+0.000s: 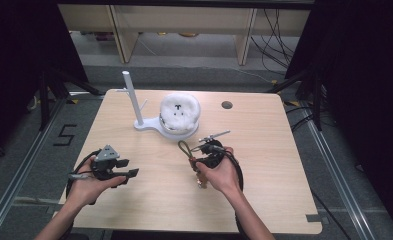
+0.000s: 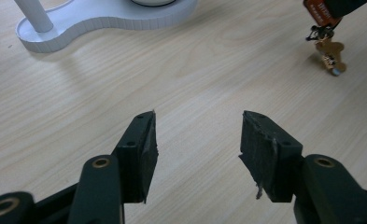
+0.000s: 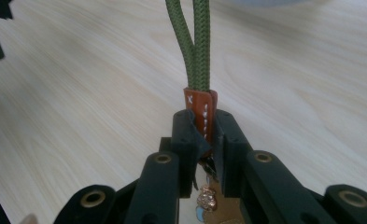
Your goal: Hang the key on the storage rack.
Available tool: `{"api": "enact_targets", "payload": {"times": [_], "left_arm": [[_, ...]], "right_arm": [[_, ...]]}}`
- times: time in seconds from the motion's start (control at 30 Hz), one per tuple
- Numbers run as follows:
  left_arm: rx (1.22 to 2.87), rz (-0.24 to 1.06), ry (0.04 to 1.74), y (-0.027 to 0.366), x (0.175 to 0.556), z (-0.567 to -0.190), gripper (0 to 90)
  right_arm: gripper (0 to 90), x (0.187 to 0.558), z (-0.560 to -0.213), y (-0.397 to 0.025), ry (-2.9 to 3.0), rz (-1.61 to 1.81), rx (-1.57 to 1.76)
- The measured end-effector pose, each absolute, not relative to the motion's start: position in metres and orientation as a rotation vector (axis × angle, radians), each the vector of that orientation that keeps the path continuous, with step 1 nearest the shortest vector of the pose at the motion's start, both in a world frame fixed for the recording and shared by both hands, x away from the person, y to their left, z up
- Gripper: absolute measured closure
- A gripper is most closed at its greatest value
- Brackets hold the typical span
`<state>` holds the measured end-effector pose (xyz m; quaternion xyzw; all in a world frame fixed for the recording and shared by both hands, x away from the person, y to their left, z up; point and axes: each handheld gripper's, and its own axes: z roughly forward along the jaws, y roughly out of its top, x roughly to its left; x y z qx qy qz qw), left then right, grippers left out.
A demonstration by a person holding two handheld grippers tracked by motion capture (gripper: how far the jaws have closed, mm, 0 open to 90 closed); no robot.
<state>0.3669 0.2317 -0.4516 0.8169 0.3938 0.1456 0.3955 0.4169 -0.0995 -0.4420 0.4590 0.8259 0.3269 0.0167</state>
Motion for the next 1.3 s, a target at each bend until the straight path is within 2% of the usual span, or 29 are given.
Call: {"api": "enact_targets", "payload": {"times": [0.7,1.3], "left_arm": [[1.935,0.371,1.051,0.232,0.382,-0.442,44.6],[1.805,0.383,1.083,0.233,0.387,-0.427,44.8]], "right_arm": [[80.8,0.424,-0.448,-0.030,2.570,1.238,1.231],[80.7,0.419,-0.445,-0.015,2.465,1.427,1.103]]}}
